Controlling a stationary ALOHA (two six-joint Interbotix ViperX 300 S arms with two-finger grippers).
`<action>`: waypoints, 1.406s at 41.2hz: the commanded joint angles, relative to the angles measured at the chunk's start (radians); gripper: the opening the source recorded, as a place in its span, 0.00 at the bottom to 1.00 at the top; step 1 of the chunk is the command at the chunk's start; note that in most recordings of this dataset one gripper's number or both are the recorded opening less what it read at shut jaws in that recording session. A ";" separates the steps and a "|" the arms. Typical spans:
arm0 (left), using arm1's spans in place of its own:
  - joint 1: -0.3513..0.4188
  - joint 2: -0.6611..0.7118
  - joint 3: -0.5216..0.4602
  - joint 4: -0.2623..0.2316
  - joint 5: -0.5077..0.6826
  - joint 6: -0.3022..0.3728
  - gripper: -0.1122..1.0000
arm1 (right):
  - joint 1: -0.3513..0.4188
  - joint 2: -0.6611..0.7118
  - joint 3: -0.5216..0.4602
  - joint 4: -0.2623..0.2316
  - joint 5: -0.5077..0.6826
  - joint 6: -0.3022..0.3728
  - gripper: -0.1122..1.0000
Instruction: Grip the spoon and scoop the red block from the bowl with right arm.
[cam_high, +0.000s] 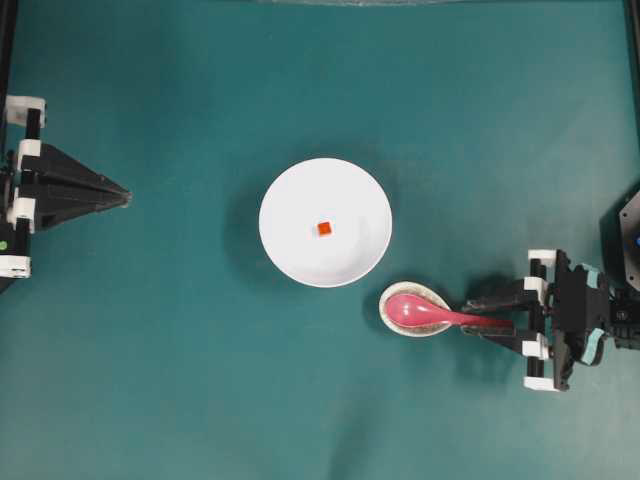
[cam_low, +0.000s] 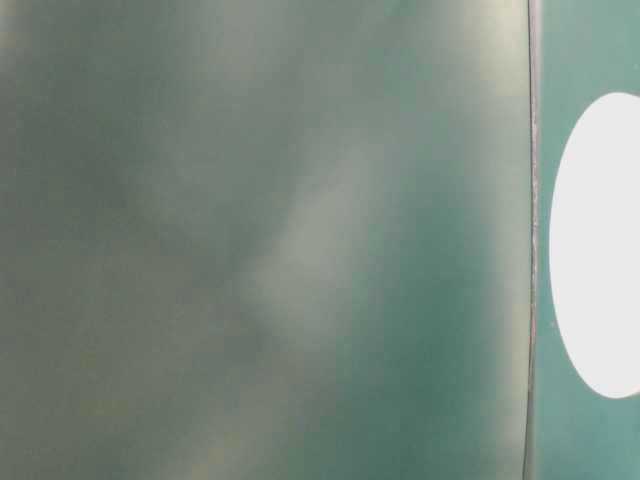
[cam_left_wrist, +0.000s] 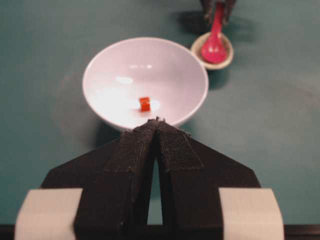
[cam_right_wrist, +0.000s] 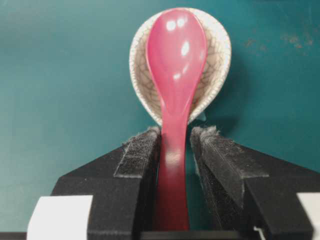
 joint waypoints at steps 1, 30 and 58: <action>0.002 0.008 -0.017 0.003 -0.006 0.000 0.10 | 0.000 -0.017 -0.002 0.000 -0.003 -0.002 0.44; 0.002 0.008 -0.017 0.003 -0.005 0.000 0.10 | -0.003 -0.018 0.000 0.002 0.000 0.000 0.31; 0.002 0.006 -0.017 0.003 -0.008 0.000 0.10 | -0.071 -0.169 -0.017 0.002 0.094 -0.005 0.62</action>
